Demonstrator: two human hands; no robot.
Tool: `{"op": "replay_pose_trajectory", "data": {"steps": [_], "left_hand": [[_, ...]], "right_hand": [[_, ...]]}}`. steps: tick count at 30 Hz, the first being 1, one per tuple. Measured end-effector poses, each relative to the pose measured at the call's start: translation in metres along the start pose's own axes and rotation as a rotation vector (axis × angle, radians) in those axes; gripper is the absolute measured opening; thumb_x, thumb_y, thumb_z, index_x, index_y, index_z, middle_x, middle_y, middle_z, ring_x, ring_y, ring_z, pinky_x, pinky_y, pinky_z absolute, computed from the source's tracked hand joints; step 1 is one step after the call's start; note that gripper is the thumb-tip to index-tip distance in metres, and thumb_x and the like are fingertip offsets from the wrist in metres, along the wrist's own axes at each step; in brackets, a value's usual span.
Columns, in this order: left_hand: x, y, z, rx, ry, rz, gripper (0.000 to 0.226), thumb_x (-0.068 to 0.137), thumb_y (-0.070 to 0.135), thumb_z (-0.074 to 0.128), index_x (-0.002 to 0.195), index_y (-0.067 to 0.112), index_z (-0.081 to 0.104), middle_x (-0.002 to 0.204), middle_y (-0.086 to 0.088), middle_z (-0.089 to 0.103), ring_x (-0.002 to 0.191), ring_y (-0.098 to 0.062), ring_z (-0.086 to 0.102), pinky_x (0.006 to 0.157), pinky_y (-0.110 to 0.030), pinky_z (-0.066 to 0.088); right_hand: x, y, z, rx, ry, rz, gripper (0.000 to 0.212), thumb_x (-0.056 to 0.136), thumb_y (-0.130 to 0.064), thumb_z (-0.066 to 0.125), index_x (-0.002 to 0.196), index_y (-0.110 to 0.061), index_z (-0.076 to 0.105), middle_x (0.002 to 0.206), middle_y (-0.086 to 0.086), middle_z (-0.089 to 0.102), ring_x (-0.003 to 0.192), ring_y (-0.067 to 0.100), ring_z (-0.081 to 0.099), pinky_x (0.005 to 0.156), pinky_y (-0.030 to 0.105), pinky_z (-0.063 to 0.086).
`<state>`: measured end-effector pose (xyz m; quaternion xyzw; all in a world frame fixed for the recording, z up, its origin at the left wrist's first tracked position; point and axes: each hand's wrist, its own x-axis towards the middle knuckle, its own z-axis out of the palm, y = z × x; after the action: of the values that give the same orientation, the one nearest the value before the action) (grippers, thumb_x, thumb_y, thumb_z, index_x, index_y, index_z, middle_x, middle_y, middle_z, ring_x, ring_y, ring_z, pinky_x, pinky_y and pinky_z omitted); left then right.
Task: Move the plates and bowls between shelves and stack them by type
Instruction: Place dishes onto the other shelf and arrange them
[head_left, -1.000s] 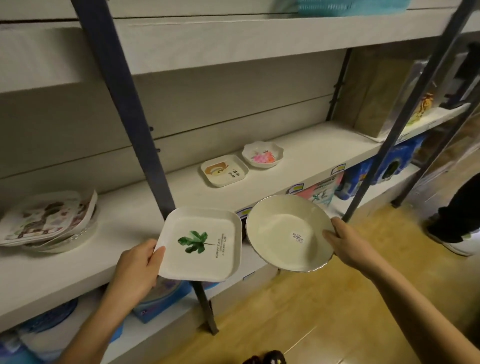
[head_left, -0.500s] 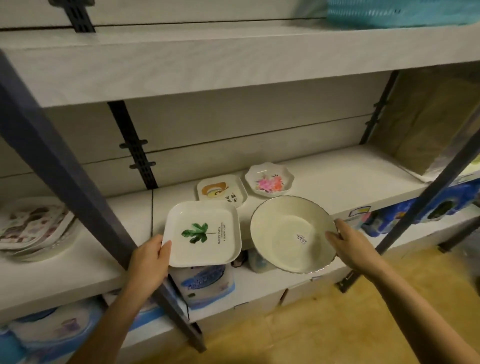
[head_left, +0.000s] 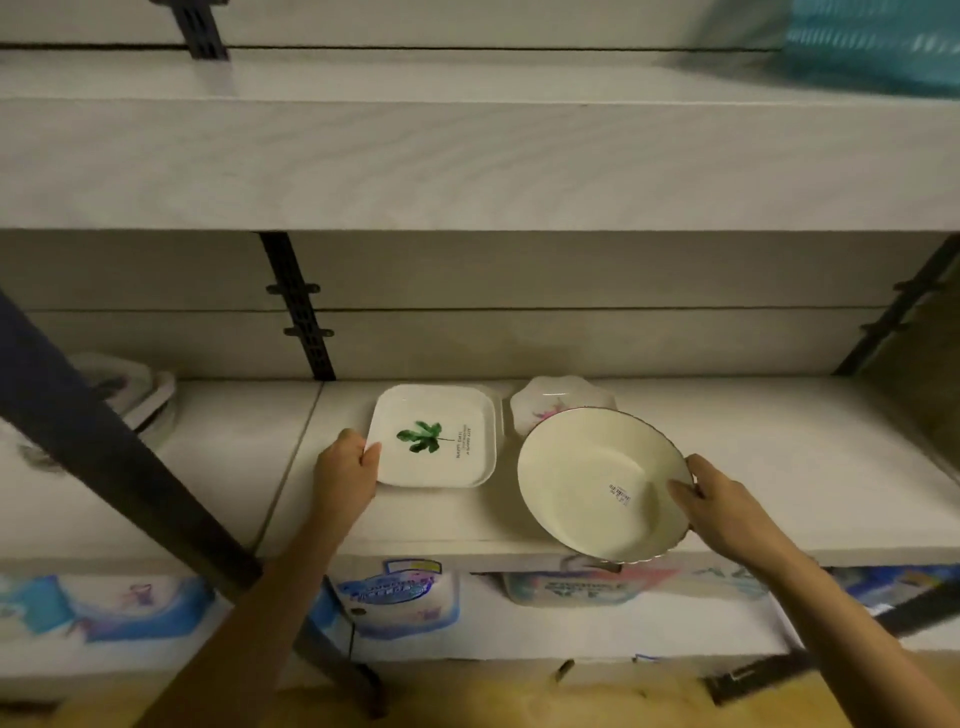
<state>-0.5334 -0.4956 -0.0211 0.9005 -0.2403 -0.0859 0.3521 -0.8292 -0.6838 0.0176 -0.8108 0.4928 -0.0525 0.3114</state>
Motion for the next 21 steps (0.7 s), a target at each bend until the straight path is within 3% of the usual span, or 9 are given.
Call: {"op": "replay_pose_trajectory", "data": {"steps": [4, 9, 13, 21], "left_hand": [[0.027, 0.006, 0.022, 0.044, 0.006, -0.062, 0.026, 0.093, 0.014, 0.047, 0.097, -0.011, 0.053, 0.095, -0.032, 0.064, 0.084, -0.043, 0.063, 0.072, -0.043, 0.050], [0.050, 0.009, 0.041, 0.108, -0.013, -0.100, 0.029, 0.093, 0.015, 0.048, 0.102, -0.012, 0.053, 0.104, -0.032, 0.062, 0.096, -0.042, 0.059, 0.079, -0.042, 0.047], [0.059, 0.007, 0.052, 0.152, -0.047, -0.081, 0.029, 0.094, 0.016, 0.048, 0.100, -0.012, 0.053, 0.102, -0.032, 0.061, 0.095, -0.042, 0.059, 0.076, -0.041, 0.046], [0.064, 0.004, 0.058, 0.366, -0.058, 0.047, 0.028, 0.093, 0.022, 0.048, 0.098, -0.005, 0.055, 0.098, -0.024, 0.064, 0.089, -0.035, 0.060, 0.064, -0.033, 0.038]], "right_hand": [[0.023, 0.003, -0.003, -0.004, -0.025, -0.014, 0.015, 0.095, -0.019, 0.041, 0.089, -0.006, 0.045, 0.077, 0.012, 0.060, 0.080, 0.035, 0.055, 0.065, 0.035, 0.037], [0.042, 0.007, -0.002, 0.014, -0.043, -0.001, 0.010, 0.095, -0.018, 0.041, 0.092, -0.010, 0.045, 0.071, 0.004, 0.060, 0.080, 0.033, 0.056, 0.066, 0.033, 0.037], [0.051, 0.008, 0.000, 0.022, -0.039, 0.020, 0.011, 0.096, -0.020, 0.041, 0.093, -0.011, 0.045, 0.083, 0.011, 0.060, 0.082, 0.034, 0.055, 0.067, 0.033, 0.038], [0.055, 0.010, 0.004, 0.052, -0.033, 0.019, 0.011, 0.096, -0.019, 0.041, 0.091, -0.009, 0.044, 0.075, 0.008, 0.058, 0.077, 0.032, 0.053, 0.063, 0.033, 0.036]]}}
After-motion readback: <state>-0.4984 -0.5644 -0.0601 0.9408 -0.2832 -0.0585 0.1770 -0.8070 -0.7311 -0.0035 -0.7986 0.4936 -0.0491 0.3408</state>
